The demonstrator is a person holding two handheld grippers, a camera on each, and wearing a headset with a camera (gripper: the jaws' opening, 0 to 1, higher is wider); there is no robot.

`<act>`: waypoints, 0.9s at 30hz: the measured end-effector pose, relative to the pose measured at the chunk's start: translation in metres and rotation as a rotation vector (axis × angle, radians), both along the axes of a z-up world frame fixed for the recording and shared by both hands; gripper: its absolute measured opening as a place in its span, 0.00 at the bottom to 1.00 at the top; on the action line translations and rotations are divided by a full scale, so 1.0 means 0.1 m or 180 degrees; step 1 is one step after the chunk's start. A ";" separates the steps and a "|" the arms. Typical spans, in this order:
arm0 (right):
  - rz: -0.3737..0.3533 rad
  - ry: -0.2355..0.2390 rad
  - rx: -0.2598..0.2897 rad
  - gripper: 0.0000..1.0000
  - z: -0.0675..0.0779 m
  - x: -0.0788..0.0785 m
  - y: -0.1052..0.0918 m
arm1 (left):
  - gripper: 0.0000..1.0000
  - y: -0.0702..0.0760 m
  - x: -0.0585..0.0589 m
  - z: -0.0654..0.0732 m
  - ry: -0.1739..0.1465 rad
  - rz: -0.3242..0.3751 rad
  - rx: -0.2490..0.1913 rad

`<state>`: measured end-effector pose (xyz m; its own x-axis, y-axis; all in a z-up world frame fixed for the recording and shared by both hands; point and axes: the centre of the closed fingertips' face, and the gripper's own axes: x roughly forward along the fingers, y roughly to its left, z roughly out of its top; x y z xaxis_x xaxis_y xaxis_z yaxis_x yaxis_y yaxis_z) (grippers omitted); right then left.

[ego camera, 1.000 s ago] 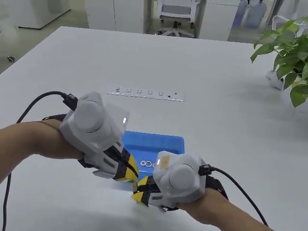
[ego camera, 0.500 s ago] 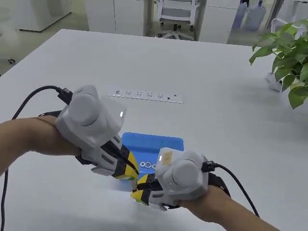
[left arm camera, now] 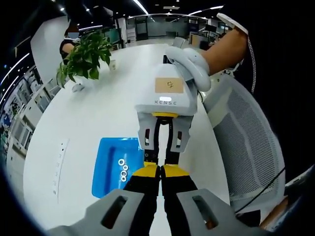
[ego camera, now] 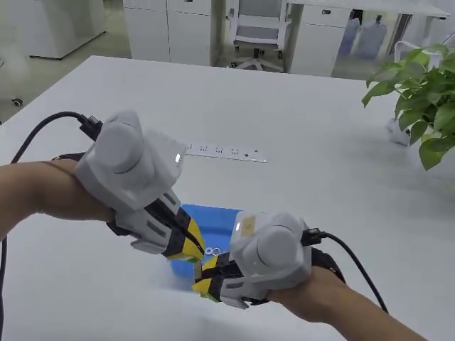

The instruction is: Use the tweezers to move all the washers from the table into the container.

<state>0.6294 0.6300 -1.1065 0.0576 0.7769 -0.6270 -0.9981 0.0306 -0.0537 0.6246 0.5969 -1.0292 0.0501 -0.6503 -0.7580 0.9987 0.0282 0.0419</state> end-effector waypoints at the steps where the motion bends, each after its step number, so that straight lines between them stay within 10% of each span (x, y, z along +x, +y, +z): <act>1: -0.0003 -0.0010 0.0000 0.09 0.02 0.01 0.00 | 0.05 0.00 0.01 0.02 -0.0010 -0.0002 -0.0006; 27: -0.0036 -0.0068 0.0035 0.09 0.33 0.30 0.00 | 0.05 0.00 0.26 0.32 -0.0176 -0.0053 -0.0016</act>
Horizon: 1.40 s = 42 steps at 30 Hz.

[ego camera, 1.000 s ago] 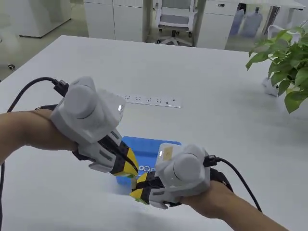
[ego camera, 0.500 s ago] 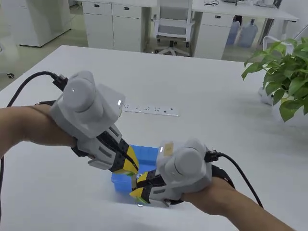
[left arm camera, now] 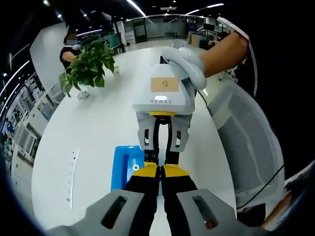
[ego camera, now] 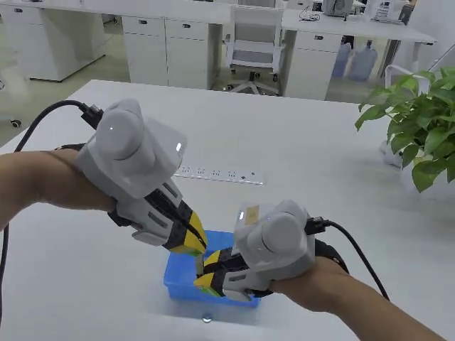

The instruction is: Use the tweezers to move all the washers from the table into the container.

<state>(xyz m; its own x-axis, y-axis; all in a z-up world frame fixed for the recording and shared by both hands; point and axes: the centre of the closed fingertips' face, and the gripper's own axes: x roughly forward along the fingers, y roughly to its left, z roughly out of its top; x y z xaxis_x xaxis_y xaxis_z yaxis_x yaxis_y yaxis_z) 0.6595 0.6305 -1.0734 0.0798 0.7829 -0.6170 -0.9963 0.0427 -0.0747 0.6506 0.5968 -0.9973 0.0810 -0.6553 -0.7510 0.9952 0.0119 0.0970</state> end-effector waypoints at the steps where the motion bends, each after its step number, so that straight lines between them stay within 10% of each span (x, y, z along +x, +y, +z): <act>1: -0.0003 -0.0011 0.0002 0.09 0.00 0.02 0.00 | 0.05 0.00 0.02 0.00 -0.0005 0.0000 -0.0004; 42: 0.0041 0.0089 -0.0075 0.10 -0.53 0.58 0.07 | 0.05 0.08 0.61 -0.53 -0.0023 0.0097 0.0019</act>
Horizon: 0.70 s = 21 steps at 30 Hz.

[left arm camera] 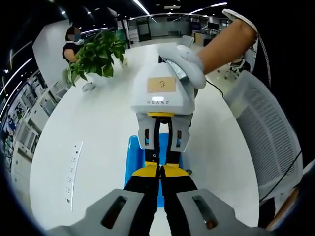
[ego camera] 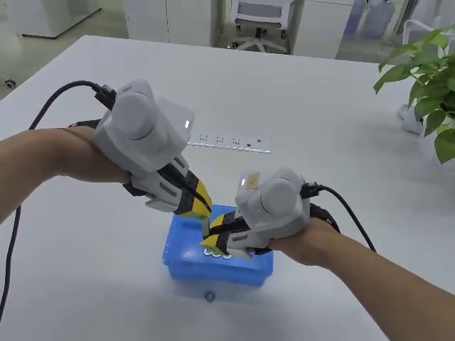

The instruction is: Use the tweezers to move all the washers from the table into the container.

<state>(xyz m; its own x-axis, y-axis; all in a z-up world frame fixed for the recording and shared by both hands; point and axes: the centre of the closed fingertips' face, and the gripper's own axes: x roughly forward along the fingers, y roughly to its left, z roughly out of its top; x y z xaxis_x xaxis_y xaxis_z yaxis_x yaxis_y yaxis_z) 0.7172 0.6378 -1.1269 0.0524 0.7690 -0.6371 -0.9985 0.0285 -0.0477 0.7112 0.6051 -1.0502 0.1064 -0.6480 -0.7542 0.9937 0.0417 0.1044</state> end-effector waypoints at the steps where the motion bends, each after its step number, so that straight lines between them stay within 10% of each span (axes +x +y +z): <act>1: 0.0002 0.0008 -0.0002 0.10 -0.01 0.01 0.00 | 0.05 0.00 0.01 -0.01 0.0006 0.0003 -0.0001; 21: 0.0092 0.0087 -0.0070 0.10 -0.22 0.00 0.05 | 0.05 0.07 0.03 -0.21 0.0078 0.0093 0.0043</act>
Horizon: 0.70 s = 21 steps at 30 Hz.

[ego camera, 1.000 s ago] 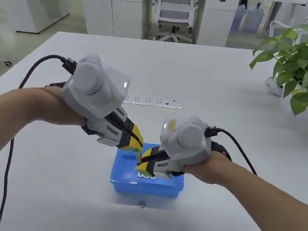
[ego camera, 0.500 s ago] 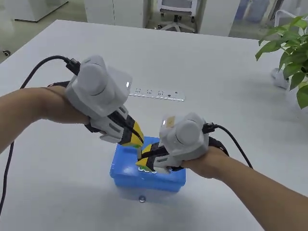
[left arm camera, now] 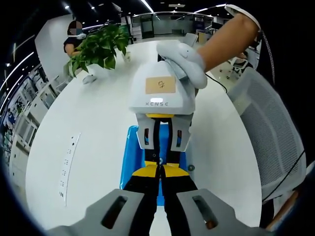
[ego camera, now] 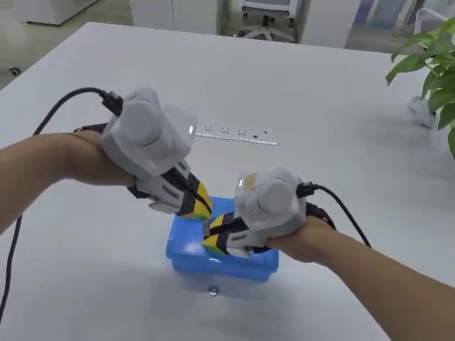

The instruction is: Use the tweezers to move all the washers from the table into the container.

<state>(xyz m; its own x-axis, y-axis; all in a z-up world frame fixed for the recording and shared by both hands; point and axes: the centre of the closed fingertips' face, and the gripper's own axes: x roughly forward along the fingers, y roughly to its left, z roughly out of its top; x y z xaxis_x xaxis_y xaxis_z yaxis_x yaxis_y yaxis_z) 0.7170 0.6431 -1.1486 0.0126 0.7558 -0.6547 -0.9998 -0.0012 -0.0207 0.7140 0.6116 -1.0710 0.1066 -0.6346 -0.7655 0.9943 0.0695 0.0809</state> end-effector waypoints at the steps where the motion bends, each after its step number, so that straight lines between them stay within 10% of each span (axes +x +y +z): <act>1: 0.0002 0.0001 -0.0002 0.10 0.00 0.00 0.00 | 0.05 0.00 0.00 0.00 0.0000 0.0000 0.0003; 21: 0.0006 -0.0063 -0.0009 0.10 0.05 -0.01 -0.02 | 0.05 -0.03 -0.04 0.05 -0.0036 -0.0032 0.0009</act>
<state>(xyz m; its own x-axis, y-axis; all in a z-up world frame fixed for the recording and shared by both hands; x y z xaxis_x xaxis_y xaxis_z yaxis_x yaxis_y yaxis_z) 0.7161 0.6409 -1.1432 0.0242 0.7540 -0.6565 -0.9992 -0.0032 -0.0405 0.7102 0.6081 -1.0655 0.1089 -0.6334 -0.7661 0.9940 0.0593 0.0923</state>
